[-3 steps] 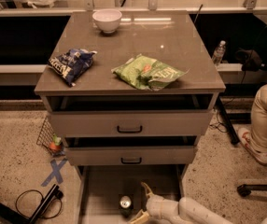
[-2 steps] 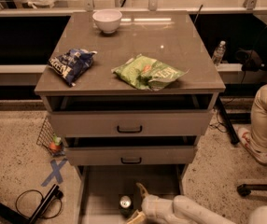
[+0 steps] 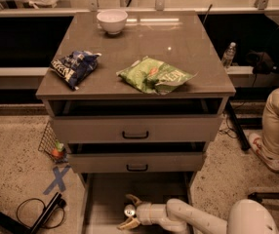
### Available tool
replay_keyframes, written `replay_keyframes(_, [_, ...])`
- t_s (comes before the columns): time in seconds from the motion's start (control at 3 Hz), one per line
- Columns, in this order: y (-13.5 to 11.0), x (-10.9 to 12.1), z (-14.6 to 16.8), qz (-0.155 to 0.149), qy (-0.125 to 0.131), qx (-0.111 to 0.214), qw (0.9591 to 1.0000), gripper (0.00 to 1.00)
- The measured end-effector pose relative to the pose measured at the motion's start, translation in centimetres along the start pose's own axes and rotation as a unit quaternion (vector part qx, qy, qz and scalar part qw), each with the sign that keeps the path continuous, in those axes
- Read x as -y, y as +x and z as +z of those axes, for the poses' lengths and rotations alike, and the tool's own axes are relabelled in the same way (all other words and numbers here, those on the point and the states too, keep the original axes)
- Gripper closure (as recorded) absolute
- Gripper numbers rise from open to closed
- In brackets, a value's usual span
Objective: Pick green can from bottom drawer and place on counter
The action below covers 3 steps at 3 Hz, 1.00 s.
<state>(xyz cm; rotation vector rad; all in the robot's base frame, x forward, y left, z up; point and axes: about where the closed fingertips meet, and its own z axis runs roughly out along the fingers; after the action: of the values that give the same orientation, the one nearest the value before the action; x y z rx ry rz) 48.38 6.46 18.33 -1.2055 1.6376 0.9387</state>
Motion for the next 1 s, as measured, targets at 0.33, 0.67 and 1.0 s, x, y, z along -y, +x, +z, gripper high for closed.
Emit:
replay_keyframes(0.33, [-0.11,-0.21,-0.15,0.001,0.0,0.001,1.0,0.47])
replay_keyframes(0.67, [-0.15,-0.35,0.02,0.001,-0.001,0.002,1.0,0.72])
replay_keyframes(1.0, [-0.2,-0.49,0.18,0.001,-0.003,0.002,1.0,0.95])
